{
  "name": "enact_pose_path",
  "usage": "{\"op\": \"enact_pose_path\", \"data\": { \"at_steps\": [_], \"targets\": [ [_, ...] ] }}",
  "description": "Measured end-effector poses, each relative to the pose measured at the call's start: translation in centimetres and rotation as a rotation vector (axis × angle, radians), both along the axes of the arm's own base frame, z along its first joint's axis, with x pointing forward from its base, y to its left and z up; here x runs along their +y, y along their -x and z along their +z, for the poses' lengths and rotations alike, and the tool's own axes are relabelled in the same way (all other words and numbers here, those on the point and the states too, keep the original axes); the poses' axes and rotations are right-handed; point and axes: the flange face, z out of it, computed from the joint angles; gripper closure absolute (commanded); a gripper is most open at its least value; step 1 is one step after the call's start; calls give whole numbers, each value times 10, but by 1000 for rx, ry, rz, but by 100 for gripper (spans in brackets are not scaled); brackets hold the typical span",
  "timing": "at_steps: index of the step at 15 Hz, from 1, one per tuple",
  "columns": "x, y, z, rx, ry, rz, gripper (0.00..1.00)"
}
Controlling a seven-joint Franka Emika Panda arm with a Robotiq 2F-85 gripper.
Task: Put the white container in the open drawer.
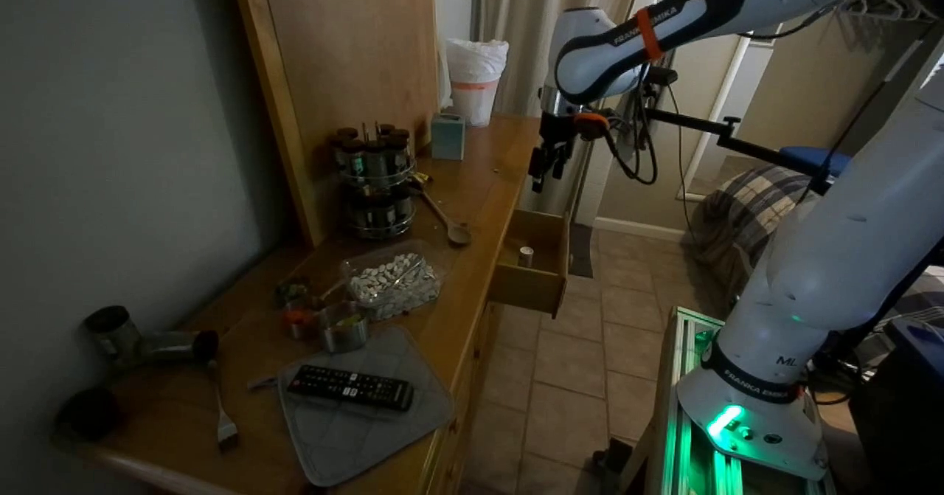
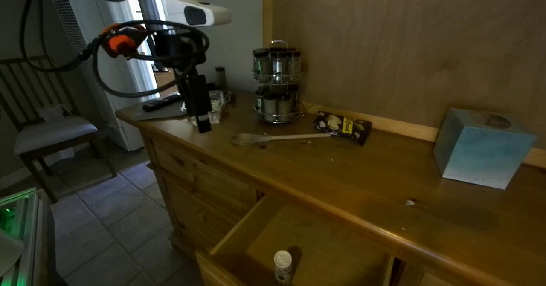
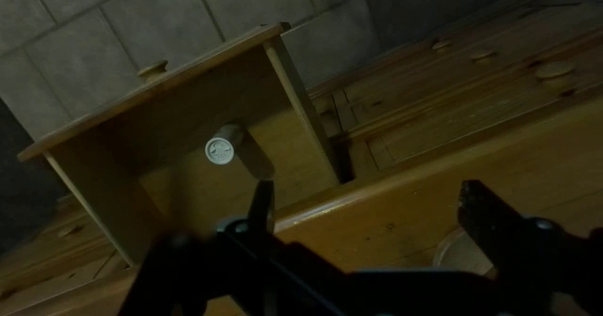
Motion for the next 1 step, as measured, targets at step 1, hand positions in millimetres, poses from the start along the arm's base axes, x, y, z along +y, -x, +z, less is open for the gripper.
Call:
{"op": "enact_pose_path", "data": {
  "at_steps": [1],
  "targets": [
    [0,0,2,-4,1,-2,0]
  ]
}}
